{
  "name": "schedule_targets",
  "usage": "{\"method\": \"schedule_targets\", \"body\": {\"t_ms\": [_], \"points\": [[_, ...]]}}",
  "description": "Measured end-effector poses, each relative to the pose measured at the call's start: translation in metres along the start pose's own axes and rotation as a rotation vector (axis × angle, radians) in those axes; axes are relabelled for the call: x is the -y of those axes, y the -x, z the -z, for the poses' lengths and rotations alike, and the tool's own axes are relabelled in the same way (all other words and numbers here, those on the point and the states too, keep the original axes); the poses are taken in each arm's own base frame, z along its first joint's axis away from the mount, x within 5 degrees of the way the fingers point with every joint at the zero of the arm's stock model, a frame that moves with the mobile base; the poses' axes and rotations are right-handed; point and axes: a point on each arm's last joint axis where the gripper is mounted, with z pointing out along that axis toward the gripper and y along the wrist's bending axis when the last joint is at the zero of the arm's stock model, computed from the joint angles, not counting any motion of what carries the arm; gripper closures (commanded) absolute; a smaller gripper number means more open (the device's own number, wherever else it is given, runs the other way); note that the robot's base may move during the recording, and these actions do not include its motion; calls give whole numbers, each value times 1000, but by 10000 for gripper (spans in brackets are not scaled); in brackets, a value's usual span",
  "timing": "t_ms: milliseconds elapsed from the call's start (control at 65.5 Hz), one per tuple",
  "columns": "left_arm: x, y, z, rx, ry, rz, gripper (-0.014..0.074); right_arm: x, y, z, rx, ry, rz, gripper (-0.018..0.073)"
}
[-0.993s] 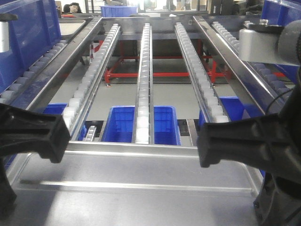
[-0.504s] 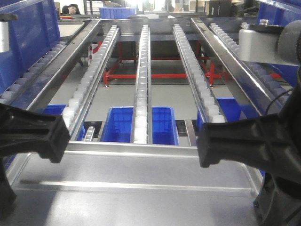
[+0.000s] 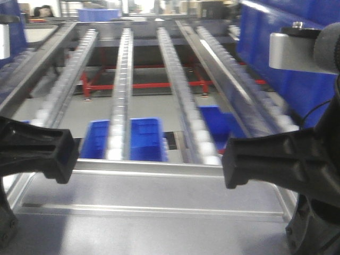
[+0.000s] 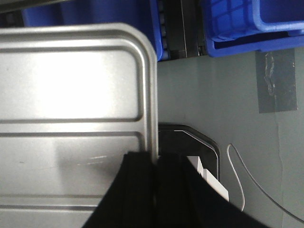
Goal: Grab silver tray and stack on right shelf
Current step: 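Hold the tray with both grippers while the base turns away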
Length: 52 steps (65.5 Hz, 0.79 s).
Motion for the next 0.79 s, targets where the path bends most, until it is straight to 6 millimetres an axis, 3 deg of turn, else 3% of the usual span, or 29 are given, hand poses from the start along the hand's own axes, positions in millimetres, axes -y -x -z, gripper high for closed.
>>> {"method": "schedule_targets", "body": {"t_ms": [794], "points": [[0,0,0,-1,1,0,689,0,0,0,0,0,0,503]]}}
